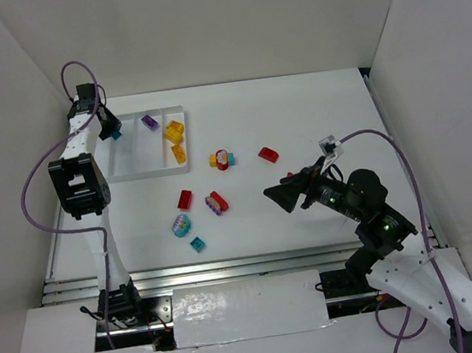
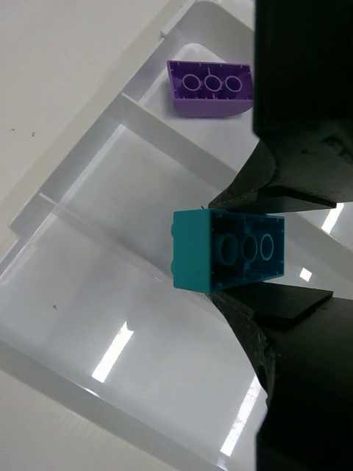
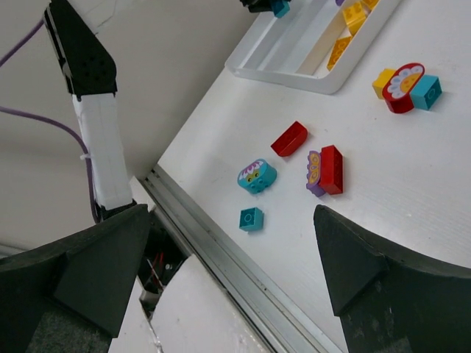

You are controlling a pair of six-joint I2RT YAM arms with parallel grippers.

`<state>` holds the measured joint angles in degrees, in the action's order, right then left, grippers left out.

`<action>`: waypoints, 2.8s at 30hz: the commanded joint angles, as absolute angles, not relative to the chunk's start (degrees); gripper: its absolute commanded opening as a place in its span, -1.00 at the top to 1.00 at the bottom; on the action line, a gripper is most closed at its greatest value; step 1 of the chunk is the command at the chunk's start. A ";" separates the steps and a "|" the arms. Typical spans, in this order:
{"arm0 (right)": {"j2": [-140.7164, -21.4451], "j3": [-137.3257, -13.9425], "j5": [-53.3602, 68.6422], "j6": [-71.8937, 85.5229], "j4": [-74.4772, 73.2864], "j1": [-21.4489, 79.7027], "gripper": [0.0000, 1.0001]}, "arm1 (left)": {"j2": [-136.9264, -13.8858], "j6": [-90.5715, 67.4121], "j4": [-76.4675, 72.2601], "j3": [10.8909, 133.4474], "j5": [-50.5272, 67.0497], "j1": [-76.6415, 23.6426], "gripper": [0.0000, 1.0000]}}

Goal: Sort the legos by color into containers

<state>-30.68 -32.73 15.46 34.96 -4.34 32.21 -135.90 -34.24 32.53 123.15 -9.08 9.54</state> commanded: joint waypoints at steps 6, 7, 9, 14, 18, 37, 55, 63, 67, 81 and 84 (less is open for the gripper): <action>-36.29 -34.89 20.04 33.31 -3.25 31.99 -0.99 | -138.34 -30.76 24.87 123.04 -6.42 8.79 -0.03; -36.47 -34.89 19.87 33.31 -2.99 31.91 -0.99 | -138.25 -30.67 24.79 122.87 -6.15 8.79 -0.21; -37.00 -34.89 19.69 33.40 -2.64 31.90 -0.99 | -137.38 -30.76 24.17 122.17 -6.42 8.79 -0.58; -37.88 -34.80 19.60 33.49 -2.20 31.90 -0.99 | -131.60 -31.11 23.82 120.50 -7.11 8.61 -0.99; -39.19 -34.80 17.59 33.75 -2.72 31.90 -0.99 | -123.07 -33.74 28.28 118.22 -10.98 6.60 -0.99; -40.18 -35.77 3.59 35.25 -15.73 40.69 -0.99 | -71.55 -48.96 37.55 58.65 -27.27 -37.00 -0.99; -35.77 -33.66 6.94 33.57 -16.17 40.78 -0.99 | -78.30 -47.55 25.58 43.68 -20.74 -36.30 -0.99; -35.51 -33.49 6.94 33.05 -16.35 40.69 -0.99 | -81.83 -48.60 24.78 42.28 -21.35 -33.84 -0.87; -35.86 -33.31 7.29 33.05 -16.08 40.78 -0.99 | -79.72 -50.01 26.89 41.84 -24.08 -33.84 -0.52; -35.33 -33.14 7.03 32.52 -16.43 40.78 -0.99 | -73.66 -52.64 31.98 43.05 -26.53 -30.24 1.00; -35.51 -33.13 7.03 32.34 -16.35 40.78 -0.99 | -70.14 -54.49 34.71 46.48 -29.61 -28.66 1.00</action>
<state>-36.10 -33.26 6.92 33.36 -16.71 40.36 -73.67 -51.27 31.55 41.98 -24.88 -30.04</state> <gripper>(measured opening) 0.994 0.640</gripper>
